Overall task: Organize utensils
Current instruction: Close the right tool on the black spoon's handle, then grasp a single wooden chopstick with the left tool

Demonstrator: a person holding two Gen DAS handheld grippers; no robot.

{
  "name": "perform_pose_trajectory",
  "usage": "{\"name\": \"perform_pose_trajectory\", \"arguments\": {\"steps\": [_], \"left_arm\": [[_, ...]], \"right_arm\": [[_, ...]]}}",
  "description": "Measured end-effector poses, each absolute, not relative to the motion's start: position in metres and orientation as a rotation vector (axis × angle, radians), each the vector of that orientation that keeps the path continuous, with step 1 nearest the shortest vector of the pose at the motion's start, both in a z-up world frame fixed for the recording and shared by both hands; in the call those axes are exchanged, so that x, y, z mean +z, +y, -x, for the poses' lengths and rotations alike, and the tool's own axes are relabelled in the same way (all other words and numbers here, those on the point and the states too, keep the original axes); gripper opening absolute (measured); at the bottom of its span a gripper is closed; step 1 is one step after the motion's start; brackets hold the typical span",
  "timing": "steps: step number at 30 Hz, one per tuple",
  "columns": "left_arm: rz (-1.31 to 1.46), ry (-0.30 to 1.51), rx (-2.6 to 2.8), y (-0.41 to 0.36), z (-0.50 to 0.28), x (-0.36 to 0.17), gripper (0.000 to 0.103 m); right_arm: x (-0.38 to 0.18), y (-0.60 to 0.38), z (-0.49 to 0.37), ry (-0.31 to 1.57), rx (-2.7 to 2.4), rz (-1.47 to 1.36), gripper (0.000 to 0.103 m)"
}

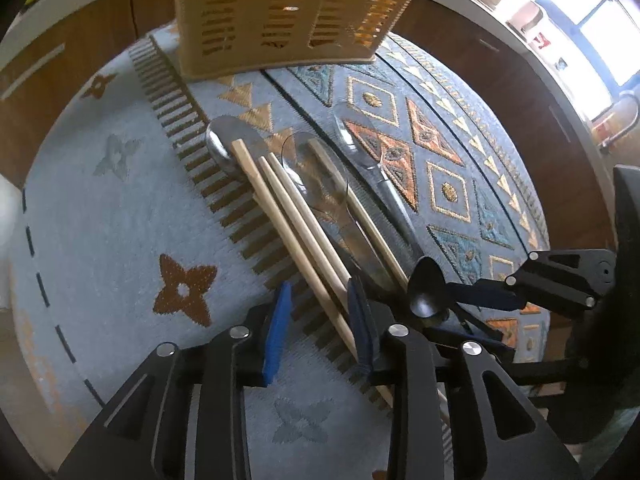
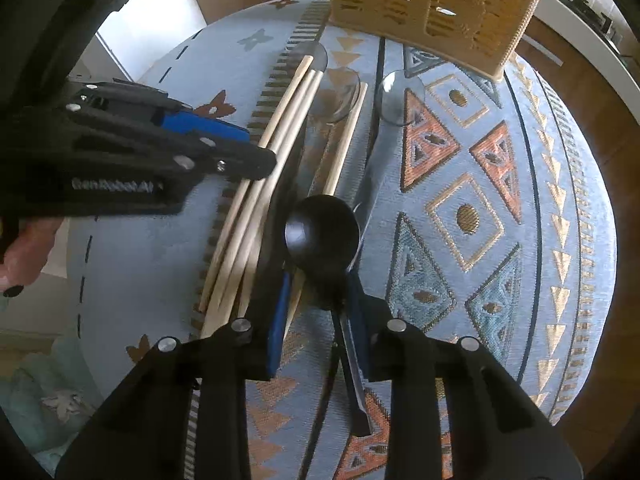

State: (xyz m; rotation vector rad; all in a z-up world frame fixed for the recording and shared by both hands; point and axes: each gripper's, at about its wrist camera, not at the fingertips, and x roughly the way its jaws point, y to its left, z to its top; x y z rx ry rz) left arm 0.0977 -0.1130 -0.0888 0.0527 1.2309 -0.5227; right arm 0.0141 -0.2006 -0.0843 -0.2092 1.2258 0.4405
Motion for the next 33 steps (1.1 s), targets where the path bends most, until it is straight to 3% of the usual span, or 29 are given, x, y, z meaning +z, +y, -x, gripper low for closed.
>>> {"name": "perform_pose_trajectory", "arguments": {"steps": [2,3,8,18,19,21,33], "left_arm": [[-0.059,1.222,-0.524,-0.114,-0.096,-0.089,0.025],[-0.047,1.224,-0.542,-0.114,-0.096,-0.089,0.015],[-0.064,1.202,-0.548,-0.112,-0.089,-0.087,0.000],[0.093,1.228,-0.561,-0.073,-0.096,-0.082,0.002],[0.122,1.231,-0.560,-0.074,-0.099,-0.081,0.014],[0.142,1.235,-0.569,-0.080,-0.103,-0.081,0.026],[0.045,1.271,-0.464,-0.107,-0.125,-0.086,0.021]], "right_arm": [[-0.083,-0.208,-0.012,1.238,0.450,0.148,0.010],[-0.083,-0.213,-0.013,1.237,0.453,0.124,0.007],[-0.077,-0.239,-0.014,1.205,0.439,0.078,0.005],[-0.061,-0.290,-0.013,1.171,0.345,0.007,0.006],[-0.061,-0.291,-0.015,1.173,0.344,0.002,0.006],[-0.064,-0.293,-0.019,1.180,0.348,-0.016,0.006],[-0.078,-0.291,-0.034,1.190,0.346,-0.032,0.006]]}}
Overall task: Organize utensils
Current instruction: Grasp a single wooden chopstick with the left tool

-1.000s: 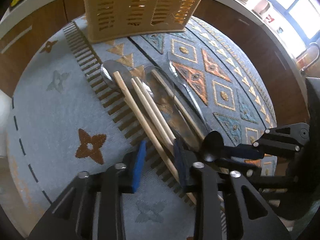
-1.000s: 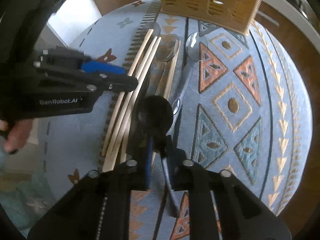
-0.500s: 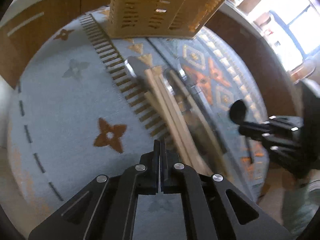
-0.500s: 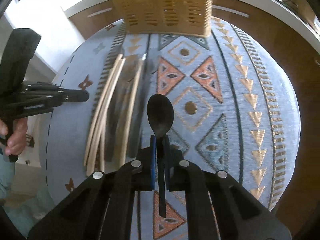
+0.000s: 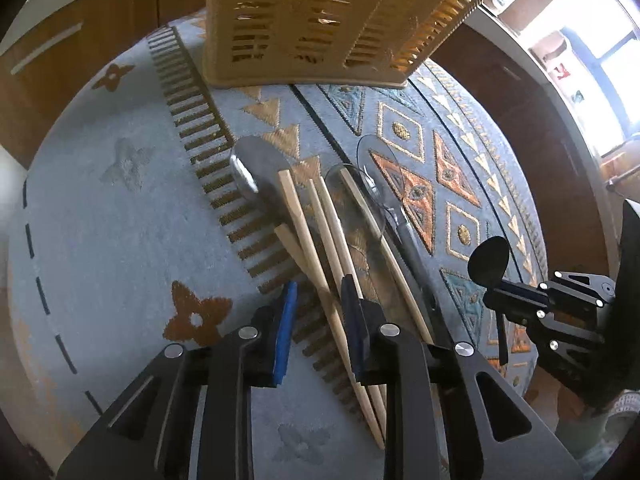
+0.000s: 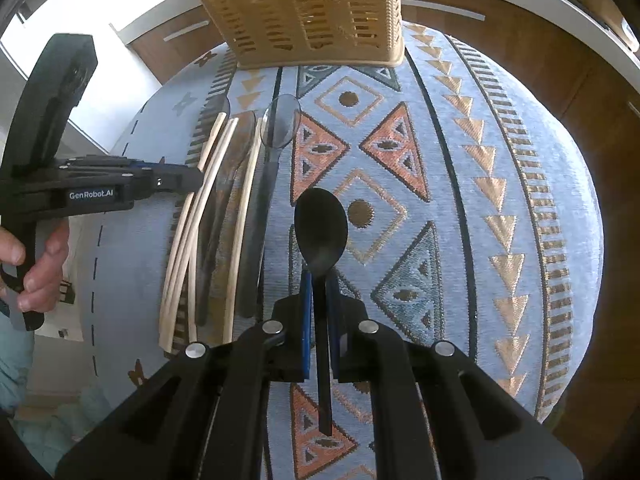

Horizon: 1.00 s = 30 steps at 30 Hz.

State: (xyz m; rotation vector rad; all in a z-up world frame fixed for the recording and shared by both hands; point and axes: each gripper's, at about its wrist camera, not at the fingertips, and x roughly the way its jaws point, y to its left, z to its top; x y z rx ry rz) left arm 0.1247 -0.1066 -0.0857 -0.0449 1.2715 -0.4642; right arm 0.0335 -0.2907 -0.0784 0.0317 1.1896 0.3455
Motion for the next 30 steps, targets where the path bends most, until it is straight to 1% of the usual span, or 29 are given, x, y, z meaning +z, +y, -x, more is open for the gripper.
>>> {"name": "perform_pose_trajectory", "arguments": {"steps": [5,7,8,10,14,20,26,30], "left_arm": [[0.010,1.301,-0.478,-0.118,-0.135,-0.086,0.021],[0.024,1.302,-0.501,-0.114,-0.133,-0.087,0.016],[0.029,1.302,-0.506,-0.111,-0.132,-0.087,0.008],[0.056,1.311,-0.518,-0.106,-0.132,-0.090,0.004],[0.055,1.314,-0.529,-0.098,-0.127,-0.093,0.004],[-0.021,1.274,-0.490,-0.101,-0.116,-0.089,0.003],[0.051,1.234,-0.391,-0.062,-0.105,-0.085,0.003],[0.066,1.257,-0.358,-0.041,-0.101,-0.090,0.003]], "right_arm": [[-0.081,-0.290,-0.034,1.199,0.356,-0.042,0.006],[-0.083,-0.292,-0.035,1.203,0.359,-0.054,0.006],[-0.083,-0.293,-0.034,1.205,0.361,-0.060,0.006],[-0.083,-0.294,-0.033,1.205,0.362,-0.065,0.006],[-0.085,-0.297,-0.032,1.210,0.355,-0.063,0.006],[-0.081,-0.299,-0.032,1.201,0.327,-0.073,0.006],[-0.083,-0.308,-0.035,1.206,0.250,-0.077,0.006],[-0.087,-0.307,-0.035,1.215,0.232,-0.063,0.006]]}}
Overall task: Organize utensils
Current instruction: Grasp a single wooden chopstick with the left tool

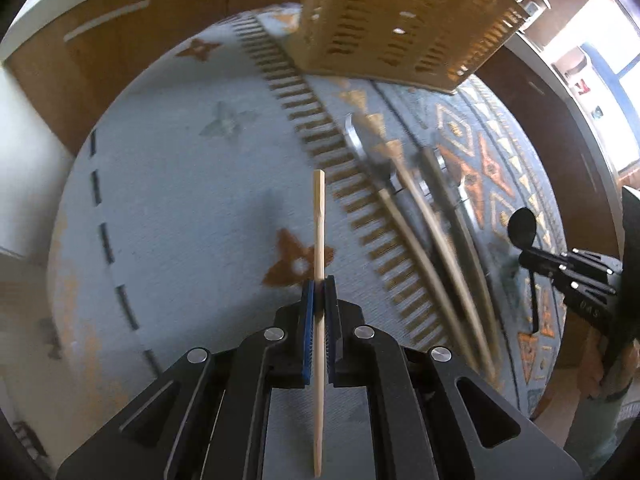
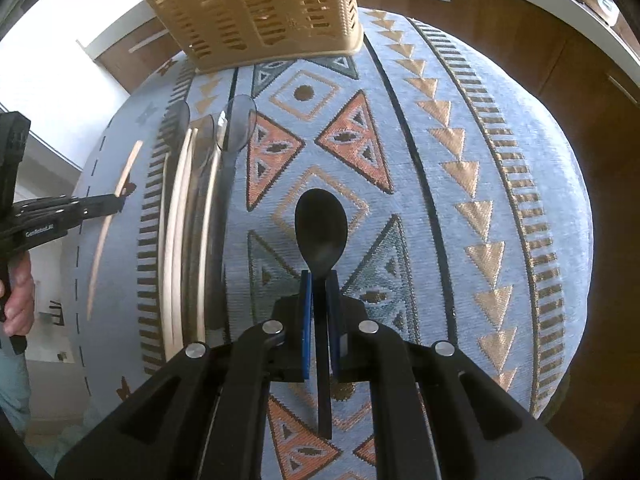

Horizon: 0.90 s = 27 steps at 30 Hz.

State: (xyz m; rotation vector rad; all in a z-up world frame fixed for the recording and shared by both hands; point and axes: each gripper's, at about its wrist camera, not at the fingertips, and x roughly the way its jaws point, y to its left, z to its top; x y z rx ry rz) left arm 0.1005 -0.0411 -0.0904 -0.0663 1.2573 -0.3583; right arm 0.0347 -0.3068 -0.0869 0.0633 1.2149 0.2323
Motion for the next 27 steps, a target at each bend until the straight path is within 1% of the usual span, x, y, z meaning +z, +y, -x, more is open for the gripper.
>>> {"name": "perform_pose_trajectory", "arguments": {"steps": [3,4,5,6,7,8,12,14,16,17,18,19,20,21,24,27], "left_arm": [[0.067,1.264,-0.378,-0.037,-0.100,-0.089,0.004],[0.077,1.262,-0.391,-0.036,-0.102,-0.087,0.010],[0.084,1.261,-0.403,-0.034,-0.104,-0.087,0.014],[0.087,1.257,-0.406,-0.033,-0.107,-0.085,0.023],[0.086,1.251,-0.408,-0.032,-0.110,-0.083,0.024],[0.079,1.250,-0.410,-0.032,-0.113,-0.082,0.024],[0.040,1.277,-0.442,-0.037,-0.125,-0.085,0.024],[-0.032,1.279,-0.444,-0.045,-0.127,-0.084,0.024],[-0.084,1.280,-0.444,-0.051,-0.124,-0.083,0.027],[-0.120,1.282,-0.446,-0.055,-0.123,-0.083,0.027],[-0.147,1.282,-0.445,-0.058,-0.122,-0.083,0.027],[-0.167,1.284,-0.447,-0.059,-0.122,-0.082,0.027],[-0.173,1.288,-0.451,-0.061,-0.123,-0.083,0.027],[-0.178,1.292,-0.452,-0.060,-0.124,-0.082,0.027],[-0.175,1.302,-0.452,-0.058,-0.128,-0.083,0.019],[-0.206,1.296,-0.449,-0.057,-0.127,-0.083,0.019]], "right_arm": [[-0.088,-0.306,-0.034,1.228,0.226,-0.061,0.006],[-0.088,-0.305,-0.034,1.232,0.225,-0.062,0.006],[-0.088,-0.306,-0.034,1.241,0.225,-0.068,0.009],[-0.088,-0.306,-0.034,1.249,0.226,-0.075,0.014],[-0.088,-0.304,-0.037,1.256,0.229,-0.082,0.017],[-0.087,-0.305,-0.038,1.260,0.232,-0.089,0.022],[-0.080,-0.304,-0.044,1.263,0.213,-0.059,0.022],[-0.077,-0.305,-0.050,1.277,0.211,-0.069,0.022],[-0.074,-0.302,-0.057,1.290,0.208,-0.055,0.022],[-0.073,-0.300,-0.061,1.296,0.208,-0.041,0.026],[-0.072,-0.296,-0.064,1.305,0.205,-0.019,0.031],[-0.071,-0.294,-0.067,1.312,0.203,-0.006,0.035],[-0.071,-0.292,-0.069,1.315,0.205,-0.007,0.044],[-0.071,-0.289,-0.072,1.318,0.208,-0.008,0.045],[-0.071,-0.283,-0.078,1.315,0.190,0.023,0.045],[-0.078,-0.275,-0.083,1.354,0.172,0.046,0.046]]}}
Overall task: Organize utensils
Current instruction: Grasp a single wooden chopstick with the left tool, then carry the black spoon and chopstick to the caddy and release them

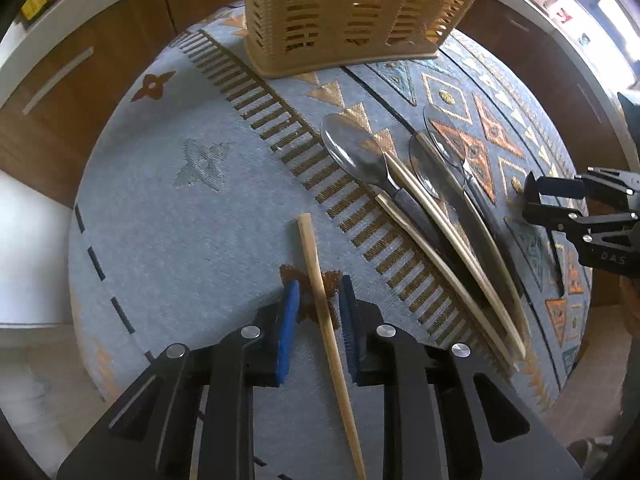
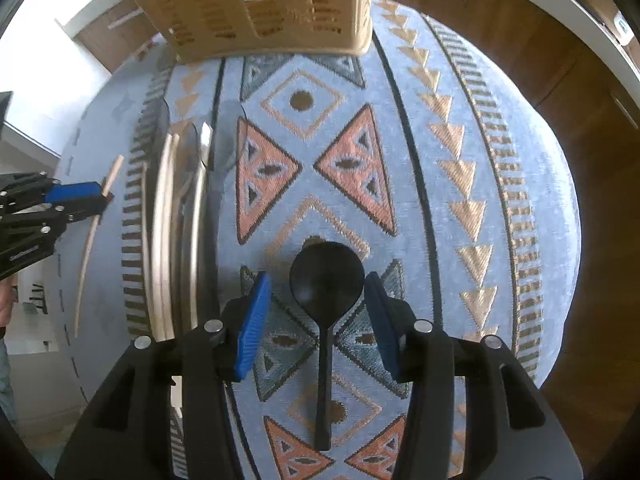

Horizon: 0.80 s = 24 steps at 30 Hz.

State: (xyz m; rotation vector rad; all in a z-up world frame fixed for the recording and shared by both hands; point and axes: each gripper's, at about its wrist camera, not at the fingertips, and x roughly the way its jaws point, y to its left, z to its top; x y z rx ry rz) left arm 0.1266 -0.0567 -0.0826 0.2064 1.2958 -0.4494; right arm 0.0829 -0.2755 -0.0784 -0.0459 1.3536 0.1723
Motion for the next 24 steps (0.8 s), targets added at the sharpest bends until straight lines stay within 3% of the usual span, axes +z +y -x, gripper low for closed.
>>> {"name": "perform_pose_trajectory", "arguments": {"steps": [5,6,7,9,15,24], "left_arm": [[-0.315,1.277,-0.441,-0.073,-0.118,-0.082,0.021],[-0.343,1.268,-0.434,-0.076,-0.116,-0.082,0.021],[-0.356,1.262,-0.431,-0.077,-0.115,-0.082,0.016],[-0.363,1.256,-0.425,-0.079,-0.114,-0.082,0.004],[-0.225,1.189,-0.453,-0.064,-0.105,-0.074,0.003],[0.109,0.746,-0.512,-0.038,-0.079,0.009,0.003]], "right_arm": [[-0.083,-0.257,-0.084,1.362,0.155,0.129,0.045],[-0.083,-0.255,-0.084,1.363,0.155,0.126,0.040],[-0.082,-0.254,-0.085,1.362,0.159,0.125,0.034],[-0.082,-0.254,-0.086,1.362,0.163,0.108,0.034],[-0.064,-0.264,-0.068,1.242,0.223,0.075,0.034],[0.019,-0.280,-0.035,0.830,0.344,-0.035,0.034]]}}
